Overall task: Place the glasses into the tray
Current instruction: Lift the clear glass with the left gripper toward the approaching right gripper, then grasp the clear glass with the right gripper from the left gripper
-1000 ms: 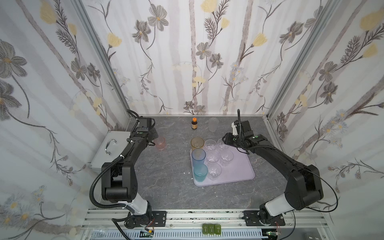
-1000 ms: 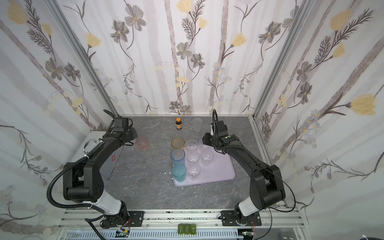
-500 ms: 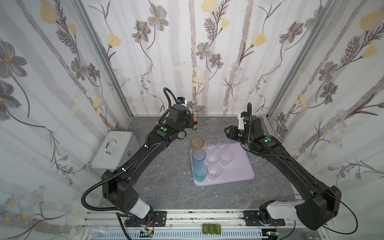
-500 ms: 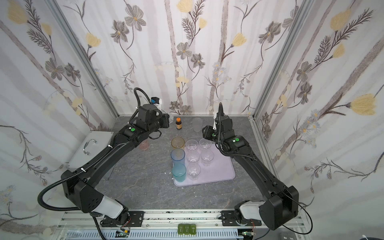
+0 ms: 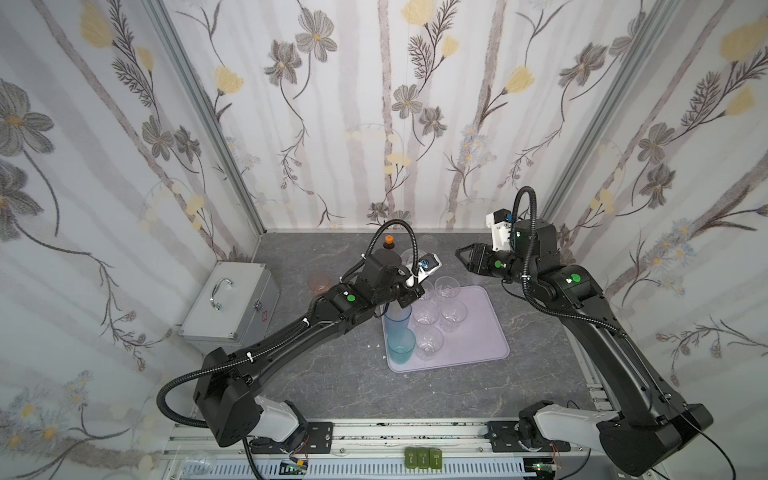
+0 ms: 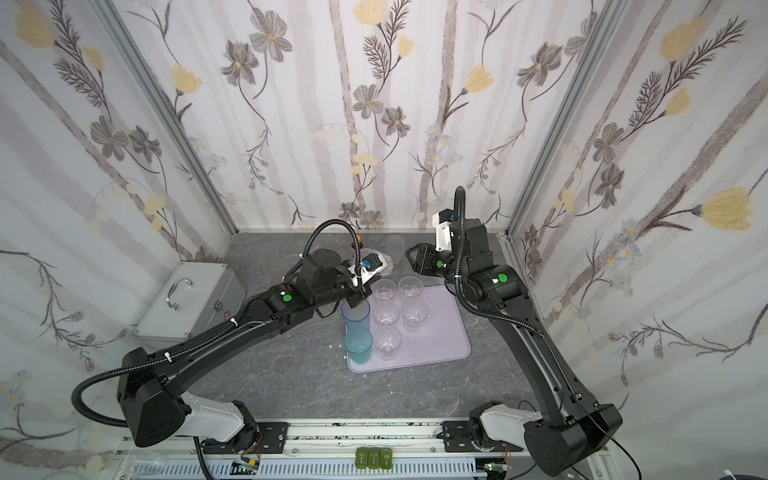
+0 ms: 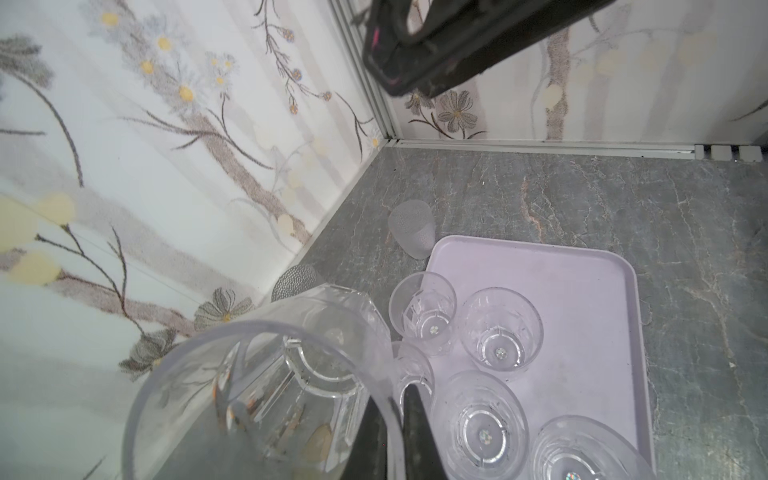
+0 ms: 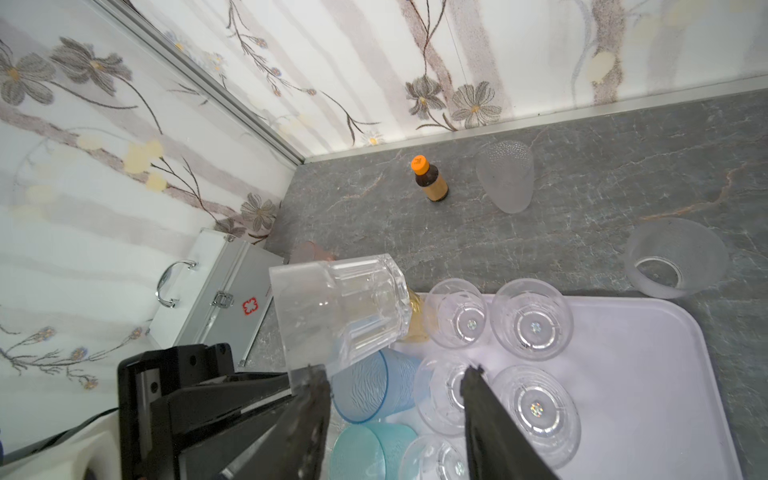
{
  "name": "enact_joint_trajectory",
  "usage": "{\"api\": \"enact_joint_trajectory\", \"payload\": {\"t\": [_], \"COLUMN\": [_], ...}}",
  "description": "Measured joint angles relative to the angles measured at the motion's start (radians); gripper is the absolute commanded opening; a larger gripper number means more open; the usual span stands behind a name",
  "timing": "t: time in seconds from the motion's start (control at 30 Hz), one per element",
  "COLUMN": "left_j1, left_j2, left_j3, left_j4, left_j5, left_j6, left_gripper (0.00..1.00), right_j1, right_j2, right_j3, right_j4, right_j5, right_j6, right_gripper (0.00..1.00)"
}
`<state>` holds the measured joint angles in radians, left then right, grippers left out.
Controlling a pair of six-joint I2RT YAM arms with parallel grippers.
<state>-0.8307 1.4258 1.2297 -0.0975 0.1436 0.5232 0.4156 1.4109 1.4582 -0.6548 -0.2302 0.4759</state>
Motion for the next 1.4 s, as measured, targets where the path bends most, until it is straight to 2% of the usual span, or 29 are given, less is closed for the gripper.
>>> {"api": "enact_joint_trajectory", "payload": {"t": [0.2, 0.47, 0.77, 0.93, 1.03, 1.2, 1.3, 1.4], "left_j1": [-0.035, -0.038, -0.034, -0.033, -0.03, -0.012, -0.003, 0.001], "left_j2": [0.02, 0.043, 0.056, 0.062, 0.063, 0.045, 0.043, 0.045], "left_j3": [-0.003, -0.002, -0.002, -0.002, -0.003, -0.035, -0.047, -0.048], "left_j4": [0.045, 0.059, 0.011, -0.029, -0.024, 0.06, 0.09, 0.1], "left_j5": [0.043, 0.042, 0.01, -0.013, -0.01, 0.043, 0.066, 0.08], "left_j6": [0.084, 0.101, 0.098, 0.093, 0.095, 0.106, 0.109, 0.109], "left_gripper": [0.0, 0.0, 0.0, 0.0, 0.0, 0.0, 0.0, 0.0], "right_j1": [0.039, 0.102, 0.165, 0.167, 0.153, 0.071, 0.024, 0.029], "right_j2": [0.054, 0.14, 0.295, 0.343, 0.341, 0.304, 0.277, 0.272], "right_j3": [0.074, 0.189, 0.352, 0.385, 0.383, 0.354, 0.351, 0.347], "right_j4": [-0.093, -0.156, -0.278, -0.331, -0.331, -0.315, -0.315, -0.319], "right_j5": [-0.007, 0.038, 0.233, 0.282, 0.237, 0.065, 0.003, -0.046], "right_j6": [-0.034, -0.073, -0.148, -0.166, -0.171, -0.173, -0.184, -0.198], "right_gripper": [0.57, 0.58, 0.57, 0.56, 0.56, 0.57, 0.57, 0.58]}}
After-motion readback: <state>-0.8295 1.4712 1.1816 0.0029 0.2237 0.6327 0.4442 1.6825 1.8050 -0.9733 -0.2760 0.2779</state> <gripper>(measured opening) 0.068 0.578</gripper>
